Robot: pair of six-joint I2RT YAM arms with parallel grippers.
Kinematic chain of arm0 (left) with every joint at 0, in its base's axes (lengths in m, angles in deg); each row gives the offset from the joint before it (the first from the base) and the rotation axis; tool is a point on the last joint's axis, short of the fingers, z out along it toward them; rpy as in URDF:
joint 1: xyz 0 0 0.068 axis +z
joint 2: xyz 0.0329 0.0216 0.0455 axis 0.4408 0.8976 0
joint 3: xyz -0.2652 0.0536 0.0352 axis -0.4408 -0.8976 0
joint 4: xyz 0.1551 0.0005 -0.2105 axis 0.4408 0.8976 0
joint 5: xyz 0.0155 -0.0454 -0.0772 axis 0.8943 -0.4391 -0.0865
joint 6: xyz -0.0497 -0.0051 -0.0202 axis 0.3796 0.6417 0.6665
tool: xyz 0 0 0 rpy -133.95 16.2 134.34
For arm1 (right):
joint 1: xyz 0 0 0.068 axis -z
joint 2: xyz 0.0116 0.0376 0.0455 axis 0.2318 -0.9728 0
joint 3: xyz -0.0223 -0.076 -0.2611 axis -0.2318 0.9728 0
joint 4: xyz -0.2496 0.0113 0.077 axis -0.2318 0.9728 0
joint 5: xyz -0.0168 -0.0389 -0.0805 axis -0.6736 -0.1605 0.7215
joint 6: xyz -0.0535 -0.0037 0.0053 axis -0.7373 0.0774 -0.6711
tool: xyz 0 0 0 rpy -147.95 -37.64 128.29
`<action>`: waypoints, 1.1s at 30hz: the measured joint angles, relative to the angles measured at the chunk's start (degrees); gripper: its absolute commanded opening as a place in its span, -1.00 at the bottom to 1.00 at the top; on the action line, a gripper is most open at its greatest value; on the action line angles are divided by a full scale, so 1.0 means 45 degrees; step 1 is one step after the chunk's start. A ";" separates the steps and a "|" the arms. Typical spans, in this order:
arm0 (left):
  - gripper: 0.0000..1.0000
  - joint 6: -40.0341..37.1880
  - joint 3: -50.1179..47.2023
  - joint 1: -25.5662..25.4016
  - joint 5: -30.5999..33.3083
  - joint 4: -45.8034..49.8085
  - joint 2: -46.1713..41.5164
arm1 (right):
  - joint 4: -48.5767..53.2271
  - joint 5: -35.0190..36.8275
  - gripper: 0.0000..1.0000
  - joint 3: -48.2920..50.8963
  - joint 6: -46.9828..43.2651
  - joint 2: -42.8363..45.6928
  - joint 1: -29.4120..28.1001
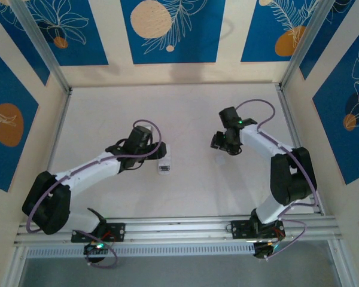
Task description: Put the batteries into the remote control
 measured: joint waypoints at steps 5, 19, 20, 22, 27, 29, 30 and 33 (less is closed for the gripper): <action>0.44 -0.0102 -0.0291 0.0015 -0.0053 0.0000 -0.0267 | 0.0010 0.0131 -0.40 0.0000 0.0306 -0.0908 -0.0554; 0.53 -0.0466 -0.0816 0.0024 -0.0345 -0.0121 -0.0602 | -0.0087 0.0408 -0.98 0.0063 0.0782 -0.2108 -0.0835; 0.53 -0.0602 -0.0884 0.0029 -0.0413 -0.0219 -0.0763 | -0.0087 0.0384 -1.00 0.0053 0.0835 -0.2108 -0.0835; 0.53 -0.0986 -0.1083 0.0044 -0.0729 -0.0665 -0.1166 | -0.0083 0.0155 -1.00 0.0053 0.0908 -0.1982 -0.0801; 0.76 -0.3687 -0.2574 0.0068 -0.2890 -0.4284 -0.3109 | -0.0423 -0.1928 -0.99 0.0063 0.1010 0.0253 -0.0593; 0.80 -0.5527 -0.2866 0.0063 -0.4007 -0.5615 -0.3657 | -0.1001 -0.3487 -0.99 -0.0024 0.1127 0.1690 -0.0345; 0.84 -0.6683 -0.2759 0.0058 -0.4677 -0.6101 -0.3721 | -0.1316 -0.4255 -0.98 -0.0131 0.1224 0.2268 -0.0175; 0.96 -0.9957 -0.1583 0.0053 -0.6887 -0.6513 -0.3041 | -0.2453 -0.6688 -0.99 -0.0631 0.1734 0.3361 0.0408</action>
